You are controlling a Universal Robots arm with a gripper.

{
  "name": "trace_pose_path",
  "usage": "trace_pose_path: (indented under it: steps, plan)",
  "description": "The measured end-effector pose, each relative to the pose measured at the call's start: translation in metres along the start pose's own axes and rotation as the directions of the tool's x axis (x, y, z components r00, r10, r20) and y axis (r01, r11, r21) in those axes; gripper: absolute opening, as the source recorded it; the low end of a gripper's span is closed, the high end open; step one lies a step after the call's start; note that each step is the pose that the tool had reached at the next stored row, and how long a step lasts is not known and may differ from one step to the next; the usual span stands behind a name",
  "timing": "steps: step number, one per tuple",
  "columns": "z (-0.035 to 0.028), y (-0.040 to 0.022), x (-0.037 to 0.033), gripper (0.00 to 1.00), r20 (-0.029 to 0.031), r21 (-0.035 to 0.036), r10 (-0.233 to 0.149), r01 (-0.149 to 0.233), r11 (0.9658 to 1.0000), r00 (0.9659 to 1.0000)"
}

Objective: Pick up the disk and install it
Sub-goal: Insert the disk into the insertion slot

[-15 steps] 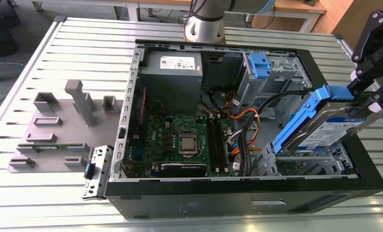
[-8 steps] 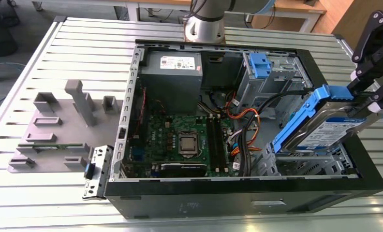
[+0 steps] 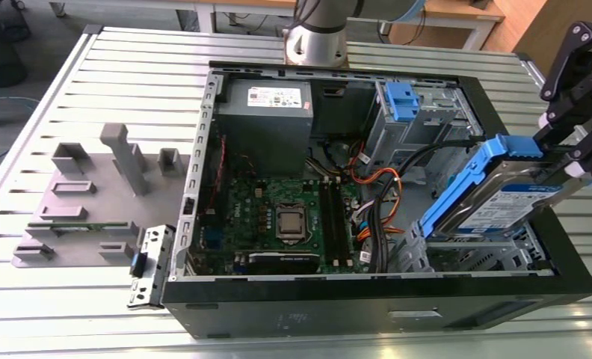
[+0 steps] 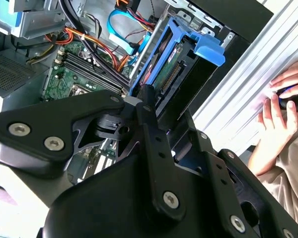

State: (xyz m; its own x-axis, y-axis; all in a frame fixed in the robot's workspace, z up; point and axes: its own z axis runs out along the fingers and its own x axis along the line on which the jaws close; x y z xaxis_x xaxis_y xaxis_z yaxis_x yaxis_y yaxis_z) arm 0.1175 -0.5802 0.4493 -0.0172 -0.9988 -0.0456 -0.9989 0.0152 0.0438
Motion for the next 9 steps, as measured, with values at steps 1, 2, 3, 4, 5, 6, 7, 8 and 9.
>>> trace_pose_path:
  steps: [1,2,3,4,5,6,7,8,9]
  plan:
    - [0.0013,-0.0001,0.0001,0.35,0.0000,0.0000,0.000,0.000,1.0000,1.0000]
    - [0.0026,-0.0001,0.0001,0.35,-0.0001,0.0000,0.000,0.000,1.0000,1.0000]
    - [0.0039,-0.0002,0.0002,0.35,-0.0004,0.0000,0.000,0.000,1.0000,1.0000]
    - [0.0053,-0.0002,0.0002,0.35,-0.0006,0.0000,0.000,0.000,1.0000,1.0000]
    - [0.0069,-0.0003,0.0003,0.35,-0.0008,0.0000,0.000,0.000,1.0000,1.0000]
    - [0.0084,-0.0004,0.0004,0.35,-0.0011,0.0000,0.000,0.000,1.0000,1.0000]
    - [0.0099,-0.0004,0.0004,0.35,-0.0015,0.0000,0.000,0.000,1.0000,1.0000]
    - [0.0115,-0.0005,0.0005,0.35,-0.0020,0.0000,0.000,0.000,1.0000,1.0000]
    - [0.0132,-0.0006,0.0006,0.35,-0.0023,0.0000,0.000,0.000,1.0000,1.0000]
